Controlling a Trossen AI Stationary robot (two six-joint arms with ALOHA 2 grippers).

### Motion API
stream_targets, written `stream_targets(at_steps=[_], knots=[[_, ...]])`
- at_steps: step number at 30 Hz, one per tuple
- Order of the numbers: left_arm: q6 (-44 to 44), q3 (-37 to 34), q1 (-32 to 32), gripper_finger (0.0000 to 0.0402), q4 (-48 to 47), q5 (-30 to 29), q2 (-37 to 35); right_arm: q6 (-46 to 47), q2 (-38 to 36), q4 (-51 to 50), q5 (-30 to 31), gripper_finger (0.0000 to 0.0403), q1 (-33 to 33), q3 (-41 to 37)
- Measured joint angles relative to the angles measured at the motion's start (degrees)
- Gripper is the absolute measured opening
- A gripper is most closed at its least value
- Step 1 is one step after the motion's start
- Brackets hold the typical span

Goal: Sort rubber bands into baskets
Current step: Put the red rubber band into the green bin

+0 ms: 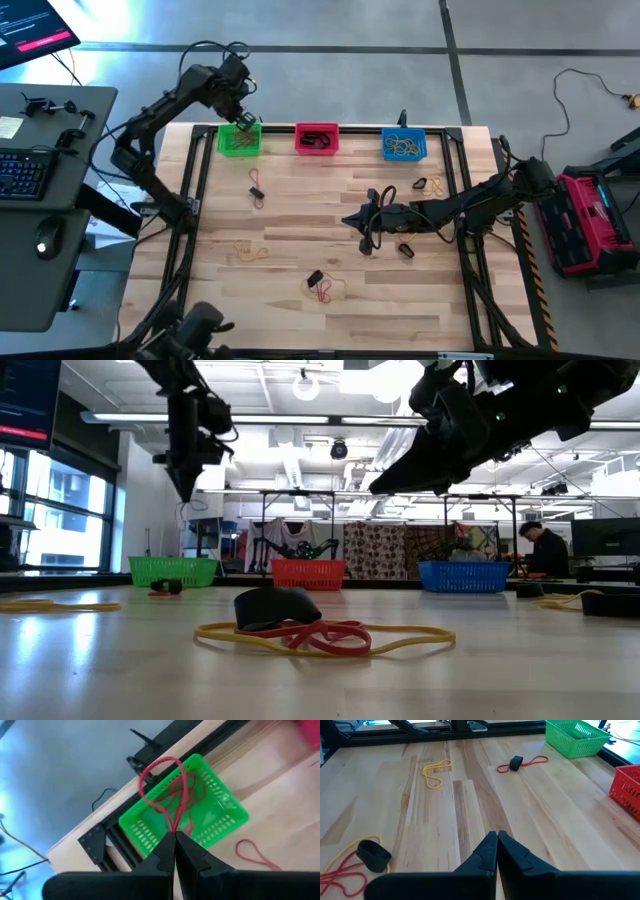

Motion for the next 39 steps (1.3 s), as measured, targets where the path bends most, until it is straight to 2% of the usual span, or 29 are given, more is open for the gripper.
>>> stream_targets(at_steps=[9,14,19,25,33,39], knots=[[7.89,-0.06,0.28,0.0000,1.41,0.40,4.51,0.00,0.00,-0.35,0.02,0.0000,0.00,0.00],[11.31,-1.59,0.28,0.0000,2.68,0.46,4.66,-0.58,0.00,-0.35,0.03,0.0000,0.00,0.00],[10.99,-7.40,0.87,0.0000,3.74,1.57,4.69,-1.05,-0.02,-0.35,0.27,0.0000,0.00,0.00],[8.91,-13.82,1.98,0.0000,10.21,1.55,4.73,-1.05,-0.01,-0.34,0.59,0.0000,0.00,0.00],[7.42,-17.97,3.64,0.0000,16.74,2.39,4.75,-1.03,-0.01,-0.33,0.59,0.0000,-0.01,0.00],[5.63,-18.29,4.17,0.0000,17.21,4.72,7.59,-1.03,-0.02,-0.33,0.59,0.0000,-0.02,0.00]])
